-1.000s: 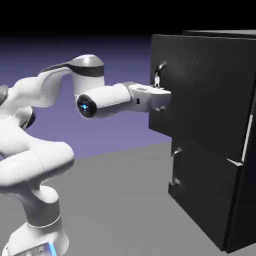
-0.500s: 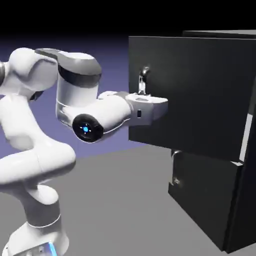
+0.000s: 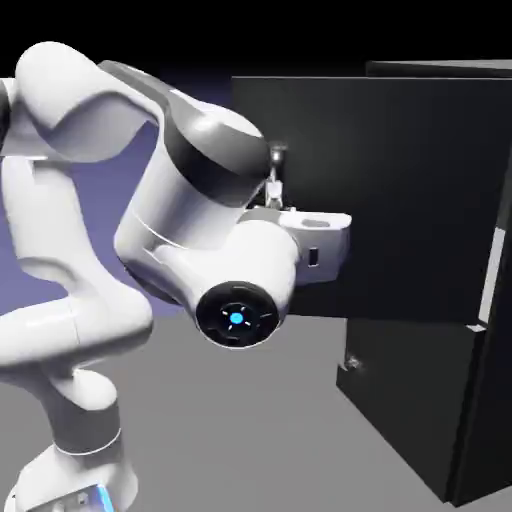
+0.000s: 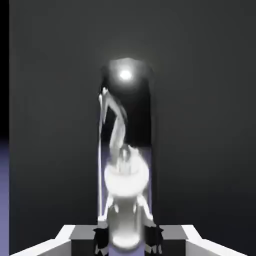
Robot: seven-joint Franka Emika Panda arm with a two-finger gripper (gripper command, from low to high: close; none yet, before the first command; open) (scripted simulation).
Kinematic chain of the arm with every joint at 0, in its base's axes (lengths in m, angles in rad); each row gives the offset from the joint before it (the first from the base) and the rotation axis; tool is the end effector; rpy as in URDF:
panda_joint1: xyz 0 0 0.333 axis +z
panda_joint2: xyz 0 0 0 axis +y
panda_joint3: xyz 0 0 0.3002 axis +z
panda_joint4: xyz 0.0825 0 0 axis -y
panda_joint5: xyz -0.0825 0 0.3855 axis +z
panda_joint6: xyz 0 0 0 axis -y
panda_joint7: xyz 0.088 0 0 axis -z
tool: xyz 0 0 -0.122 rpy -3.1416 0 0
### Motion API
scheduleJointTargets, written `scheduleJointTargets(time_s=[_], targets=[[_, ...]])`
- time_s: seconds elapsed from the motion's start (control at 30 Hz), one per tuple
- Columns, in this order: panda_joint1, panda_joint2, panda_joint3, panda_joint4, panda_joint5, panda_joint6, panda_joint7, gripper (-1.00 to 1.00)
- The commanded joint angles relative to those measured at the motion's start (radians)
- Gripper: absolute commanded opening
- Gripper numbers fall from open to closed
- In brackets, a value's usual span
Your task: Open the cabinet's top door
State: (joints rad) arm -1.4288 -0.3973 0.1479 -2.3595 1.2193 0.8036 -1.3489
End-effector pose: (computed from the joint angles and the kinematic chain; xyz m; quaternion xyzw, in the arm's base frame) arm 0.2300 -0.2558 0.5222 -0.6981 -0.1128 -0.4139 0.5733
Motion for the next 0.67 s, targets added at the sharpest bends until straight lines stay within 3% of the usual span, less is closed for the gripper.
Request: scheduleJointTargets(time_s=[0.0,0.6,0.63], targets=[[0.002,0.036,-0.002,0.034,-0.023,-0.017,-0.013,-1.0],[0.04,0.575,0.023,0.656,-0.283,-0.293,-0.105,-1.0],[0.04,0.575,0.023,0.656,-0.283,-0.293,-0.105,1.0]])
